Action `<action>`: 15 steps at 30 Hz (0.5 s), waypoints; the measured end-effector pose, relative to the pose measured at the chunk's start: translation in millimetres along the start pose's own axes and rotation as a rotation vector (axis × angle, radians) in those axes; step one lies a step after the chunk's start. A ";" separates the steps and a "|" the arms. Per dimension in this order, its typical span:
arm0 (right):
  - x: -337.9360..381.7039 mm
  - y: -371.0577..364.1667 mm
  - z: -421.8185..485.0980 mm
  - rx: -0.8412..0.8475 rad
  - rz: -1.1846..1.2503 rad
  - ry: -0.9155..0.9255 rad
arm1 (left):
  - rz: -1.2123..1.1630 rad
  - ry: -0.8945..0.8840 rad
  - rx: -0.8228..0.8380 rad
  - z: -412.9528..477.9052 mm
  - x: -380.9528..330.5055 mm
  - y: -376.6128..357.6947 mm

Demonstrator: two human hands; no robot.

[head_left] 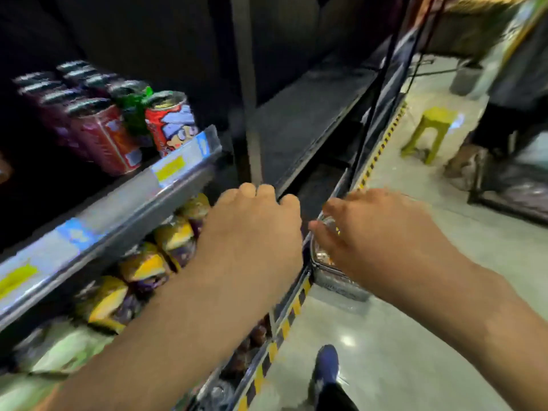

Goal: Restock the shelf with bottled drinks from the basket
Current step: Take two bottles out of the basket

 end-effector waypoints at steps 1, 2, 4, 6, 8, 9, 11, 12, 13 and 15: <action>-21.7 -9.5 -5.6 0.012 -0.029 -0.044 | -0.045 -0.060 -0.030 16.3 -20.3 -9.8; -43.1 -19.2 -9.0 0.025 -0.049 -0.079 | -0.055 -0.098 -0.031 33.5 -39.4 -24.2; -88.3 -41.2 -12.5 0.075 -0.060 -0.159 | -0.057 -0.127 0.001 66.8 -74.9 -57.9; -139.7 -68.0 -13.7 0.148 -0.047 -0.257 | -0.043 -0.151 0.060 103.1 -109.8 -91.8; -190.3 -92.8 -9.7 0.199 -0.032 -0.335 | -0.029 -0.174 0.173 141.5 -140.1 -133.6; -214.0 -104.7 -5.2 0.219 -0.032 -0.359 | -0.017 -0.180 0.230 161.5 -154.8 -154.2; -259.5 -131.0 8.2 0.279 -0.032 -0.395 | -0.001 -0.186 0.339 201.0 -180.5 -190.4; -281.2 -142.8 18.4 0.306 -0.023 -0.404 | -0.015 -0.173 0.378 221.2 -191.0 -205.7; -298.6 -152.1 28.1 0.327 -0.016 -0.410 | -0.018 -0.159 0.409 238.3 -199.3 -217.9; -339.1 -172.7 49.2 0.363 0.011 -0.411 | -0.036 -0.148 0.479 275.4 -222.8 -247.0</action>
Point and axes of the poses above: each hand's wrist, its own z-axis towards the middle knuckle, its own y-axis out of the back of the hand, x = y × z, the point moved 7 cm from there along z, towards the middle knuckle, and after that the axes turned 5 degrees about y, right-handed, at the moved point
